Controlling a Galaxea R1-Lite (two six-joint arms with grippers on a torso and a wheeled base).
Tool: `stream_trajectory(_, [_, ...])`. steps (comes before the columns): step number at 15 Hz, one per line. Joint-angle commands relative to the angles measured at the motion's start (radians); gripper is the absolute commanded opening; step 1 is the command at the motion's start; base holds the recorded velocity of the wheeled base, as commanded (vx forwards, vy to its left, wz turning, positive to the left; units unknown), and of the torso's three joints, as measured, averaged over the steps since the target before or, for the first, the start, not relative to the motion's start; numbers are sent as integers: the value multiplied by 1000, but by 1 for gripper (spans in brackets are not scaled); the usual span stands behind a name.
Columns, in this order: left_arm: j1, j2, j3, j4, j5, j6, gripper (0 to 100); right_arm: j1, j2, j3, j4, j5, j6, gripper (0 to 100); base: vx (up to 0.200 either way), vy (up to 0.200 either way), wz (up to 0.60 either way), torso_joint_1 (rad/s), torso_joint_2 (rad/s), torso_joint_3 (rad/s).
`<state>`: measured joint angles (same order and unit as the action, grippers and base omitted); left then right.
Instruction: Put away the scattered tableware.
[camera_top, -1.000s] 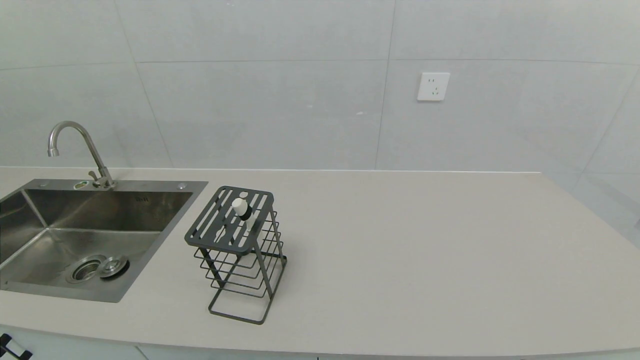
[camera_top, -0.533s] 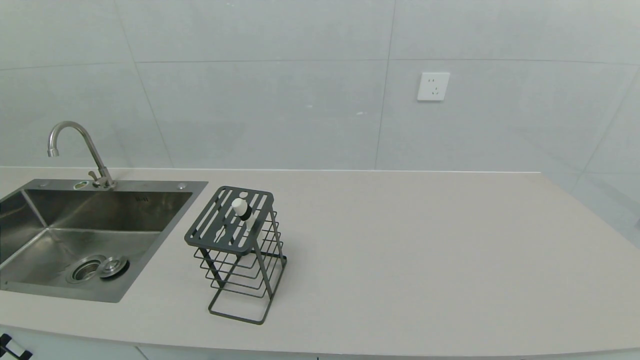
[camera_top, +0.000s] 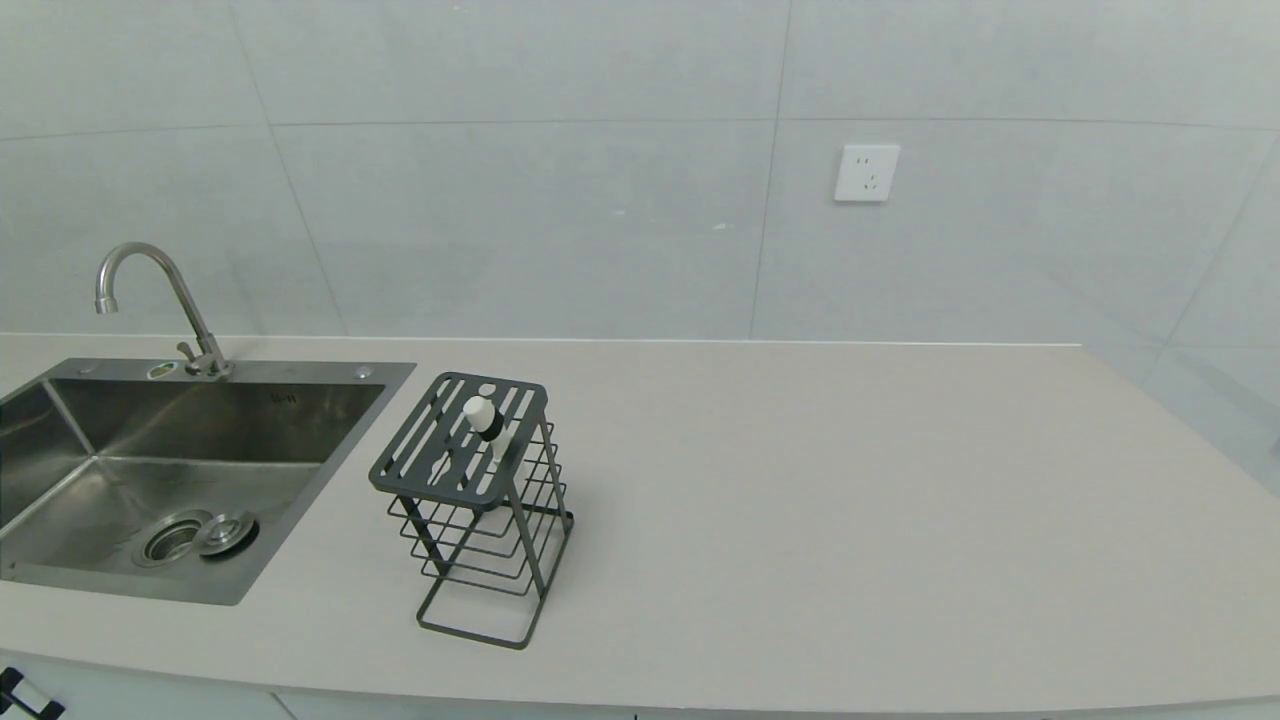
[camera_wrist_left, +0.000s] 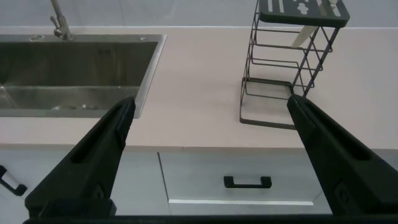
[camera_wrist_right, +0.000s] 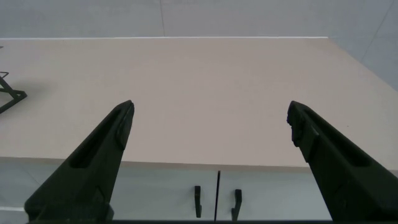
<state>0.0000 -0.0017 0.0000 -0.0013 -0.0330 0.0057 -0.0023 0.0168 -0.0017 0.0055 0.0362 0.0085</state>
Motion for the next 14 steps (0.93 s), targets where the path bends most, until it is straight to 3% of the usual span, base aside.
stream_trajectory(1, [0, 2, 0, 0, 1, 0, 100, -1, 2, 0, 1, 1, 1, 100, 0, 0, 0, 0, 0, 0])
stream_trajectory(5, [0, 2, 0, 0, 1, 0, 100, -1, 2, 0, 1, 1, 2, 100, 0, 0, -600, 4, 1, -4])
stream_trajectory(14, [0, 2, 0, 0, 1, 2, 100, -1, 2, -1, 1, 1, 2, 100, 0, 0, 0, 0, 0, 0])
